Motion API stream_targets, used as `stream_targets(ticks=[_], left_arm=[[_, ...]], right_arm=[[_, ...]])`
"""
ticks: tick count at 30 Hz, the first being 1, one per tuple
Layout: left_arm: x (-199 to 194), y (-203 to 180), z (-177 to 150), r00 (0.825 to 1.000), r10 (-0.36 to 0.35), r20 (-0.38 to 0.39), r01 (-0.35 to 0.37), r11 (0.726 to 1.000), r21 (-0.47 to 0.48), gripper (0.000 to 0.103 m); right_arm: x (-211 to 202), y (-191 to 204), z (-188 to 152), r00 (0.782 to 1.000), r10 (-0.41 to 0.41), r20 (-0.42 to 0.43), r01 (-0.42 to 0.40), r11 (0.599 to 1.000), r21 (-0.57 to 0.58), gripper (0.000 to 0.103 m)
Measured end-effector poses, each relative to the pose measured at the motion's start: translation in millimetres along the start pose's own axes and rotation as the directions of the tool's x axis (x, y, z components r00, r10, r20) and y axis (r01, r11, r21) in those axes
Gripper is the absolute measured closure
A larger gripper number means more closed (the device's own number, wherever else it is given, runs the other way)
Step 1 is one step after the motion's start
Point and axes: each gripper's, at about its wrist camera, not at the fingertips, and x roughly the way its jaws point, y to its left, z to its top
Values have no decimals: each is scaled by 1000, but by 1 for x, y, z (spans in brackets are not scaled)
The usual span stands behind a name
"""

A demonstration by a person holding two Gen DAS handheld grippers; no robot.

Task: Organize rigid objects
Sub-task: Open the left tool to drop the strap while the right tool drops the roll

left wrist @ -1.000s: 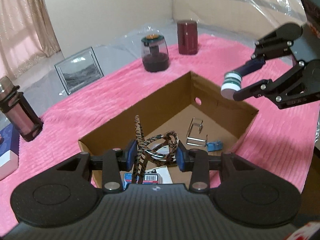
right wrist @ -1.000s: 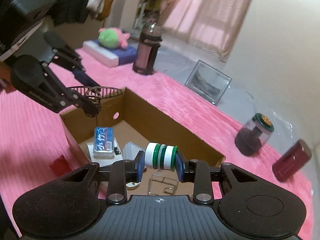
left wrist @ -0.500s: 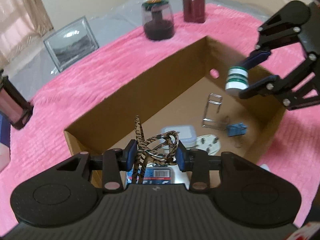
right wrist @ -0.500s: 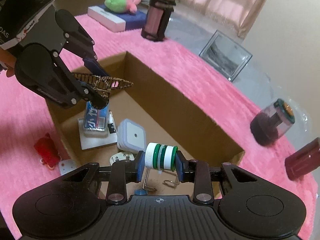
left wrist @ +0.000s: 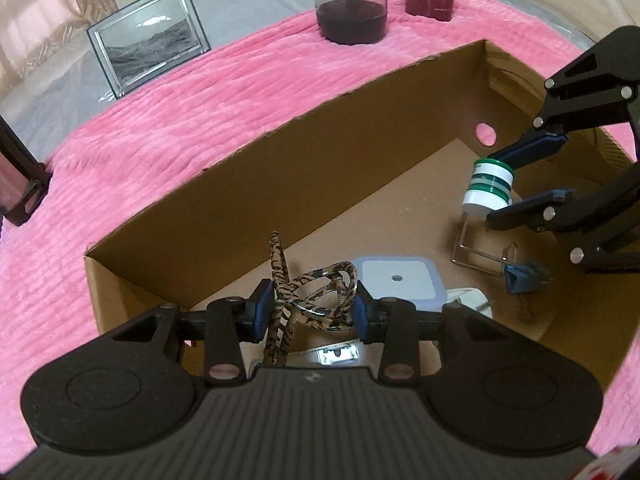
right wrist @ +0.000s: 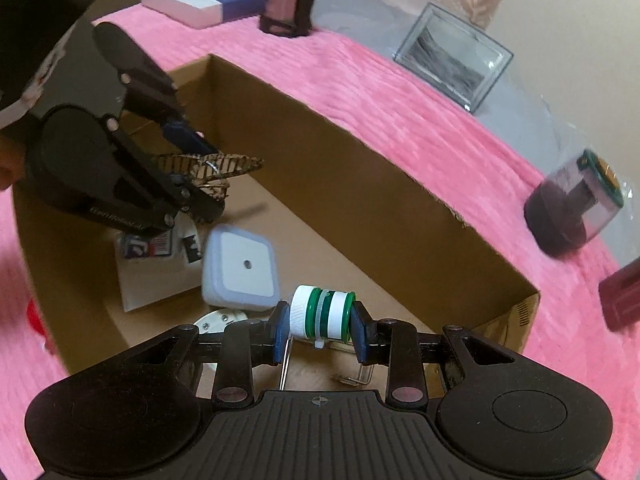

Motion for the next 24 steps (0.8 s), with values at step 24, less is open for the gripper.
stream_targets(ticks=[24], left_arm=[[-1, 18, -6, 998, -9, 64, 16, 994, -105, 67]], right_arm=[[24, -9, 3, 999, 15, -46, -13, 999, 48, 74]])
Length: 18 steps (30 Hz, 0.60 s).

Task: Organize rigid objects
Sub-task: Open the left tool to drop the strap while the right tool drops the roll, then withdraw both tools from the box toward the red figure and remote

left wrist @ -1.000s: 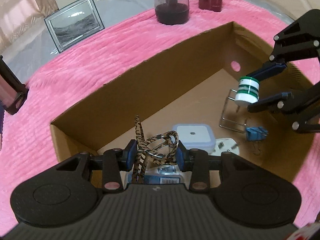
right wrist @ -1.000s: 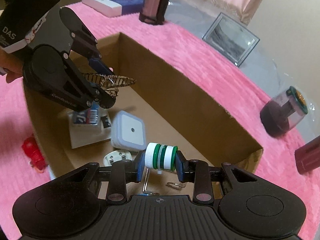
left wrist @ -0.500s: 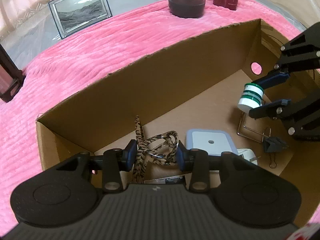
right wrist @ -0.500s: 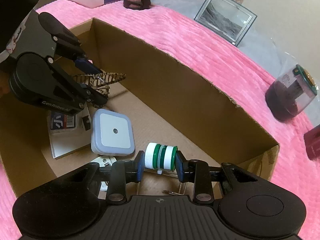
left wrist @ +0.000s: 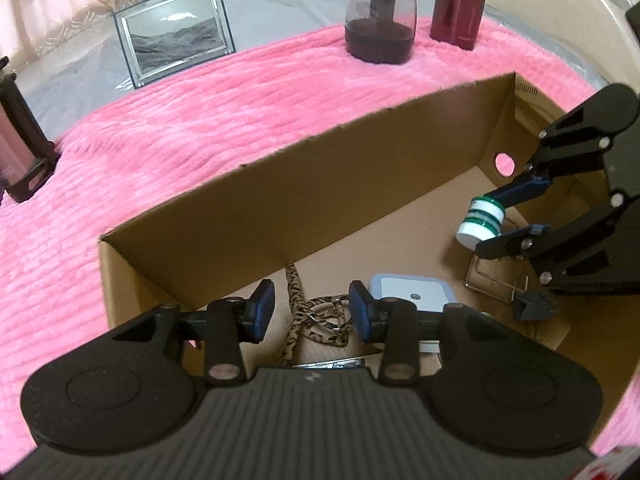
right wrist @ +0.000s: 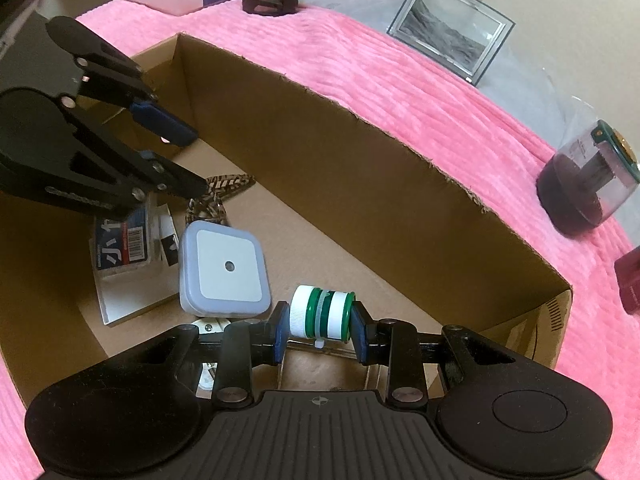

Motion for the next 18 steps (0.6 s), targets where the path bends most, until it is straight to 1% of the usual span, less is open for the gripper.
stream_targets(ticks=[4, 9, 13, 18], left_arm=[[-8, 1, -4, 1000, 0, 11, 0, 1000, -2, 67], [-20, 0, -8, 1000, 2, 32, -2, 1000, -10, 67], [-40, 0, -13, 998, -1, 69, 3, 1000, -28, 67], [-75, -4, -24, 991, -14, 135, 22, 998, -59, 67]], right_arm=[[-1, -3, 1, 1000, 10, 16, -10, 999, 33, 74], [-14, -8, 3, 996, 18, 90, -26, 995, 96, 74], [-35, -5, 2, 991, -13, 132, -1, 994, 107, 74], [-71, 7, -13, 981, -44, 187, 16, 989, 145, 74]])
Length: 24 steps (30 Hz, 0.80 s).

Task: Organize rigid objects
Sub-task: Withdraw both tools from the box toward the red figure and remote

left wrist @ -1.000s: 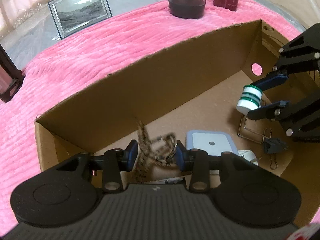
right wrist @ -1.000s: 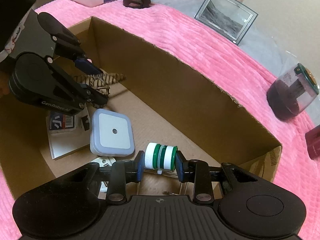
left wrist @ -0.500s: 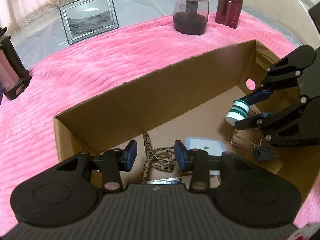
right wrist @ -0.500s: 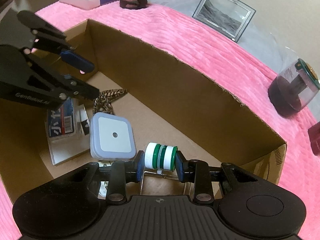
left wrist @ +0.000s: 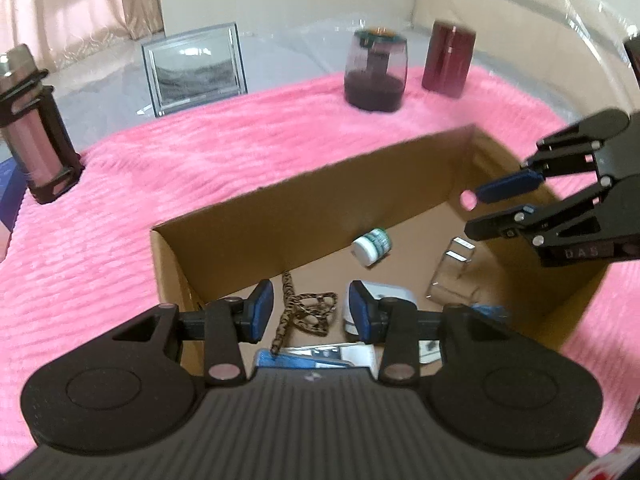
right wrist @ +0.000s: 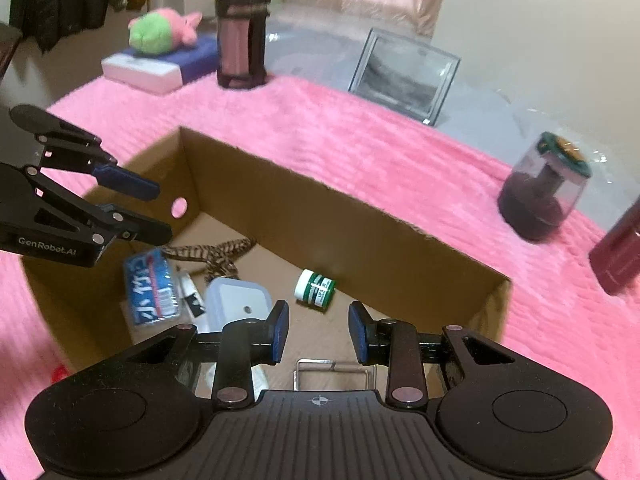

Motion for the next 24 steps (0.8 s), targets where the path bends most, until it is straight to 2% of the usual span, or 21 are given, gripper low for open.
stream_targets(ticks=[7, 12, 18, 24], left_arm=[[-56, -8, -17, 996, -24, 91, 31, 997, -74, 63], [-90, -19, -43, 990, -37, 137, 55, 991, -126, 59], [-120, -41, -82, 985, -20, 173, 45, 989, -143, 56], [-139, -61, -121, 980, 20, 200, 10, 989, -149, 51]], right_arm=[[-59, 23, -21, 995, -17, 95, 13, 999, 45, 74], [-97, 48, -43, 986, -25, 164, 21, 999, 28, 74], [-131, 75, -84, 973, -16, 231, -1, 997, 71, 74], [-149, 97, -130, 966, -40, 255, 12, 994, 113, 73]])
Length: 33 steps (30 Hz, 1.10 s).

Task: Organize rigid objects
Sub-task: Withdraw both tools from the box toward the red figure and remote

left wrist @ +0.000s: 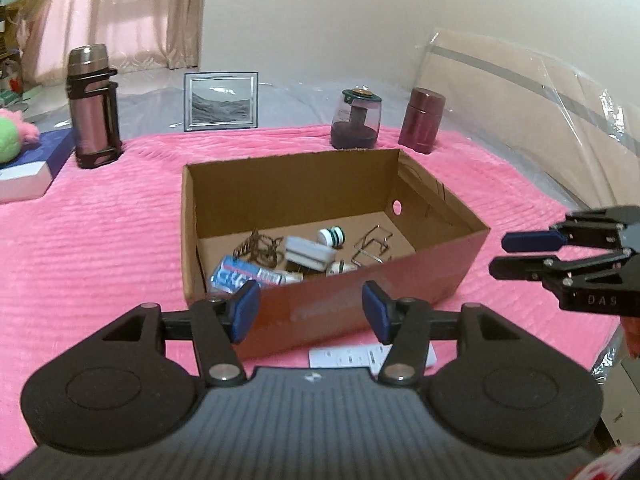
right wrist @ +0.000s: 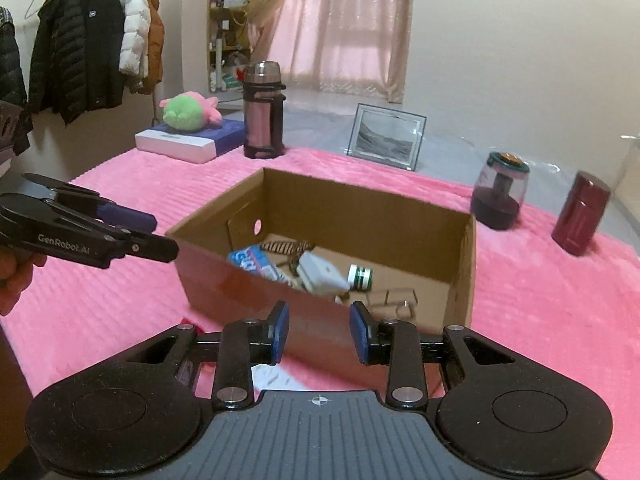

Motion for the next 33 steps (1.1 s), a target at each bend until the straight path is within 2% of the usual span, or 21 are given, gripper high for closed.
stream_targets(ticks=[5, 7, 10, 17, 27, 33], left_arm=[[-12, -3, -33, 999, 53, 8, -53, 998, -29, 51], [-16, -3, -45, 998, 67, 4, -66, 997, -41, 51], [-20, -4, -62, 996, 88, -2, -88, 995, -53, 44], [-25, -7, -89, 992, 123, -14, -124, 990, -70, 43], [-18, -11, -113, 989, 127, -69, -132, 988, -80, 42], [-10, -15, -118, 987, 129, -91, -135, 988, -70, 37]], right_arm=[[-16, 5, -33, 1000, -6, 5, 6, 995, 104, 72], [-18, 8, -44, 1000, -10, -6, 11, 993, 117, 71], [-22, 11, -60, 1000, -20, -18, 22, 991, 133, 71], [-27, 12, -91, 999, -31, -42, 38, 983, 178, 69], [-21, 13, -112, 996, -14, -83, 30, 979, 201, 68], [-15, 11, -115, 995, -11, -95, 30, 979, 201, 66]])
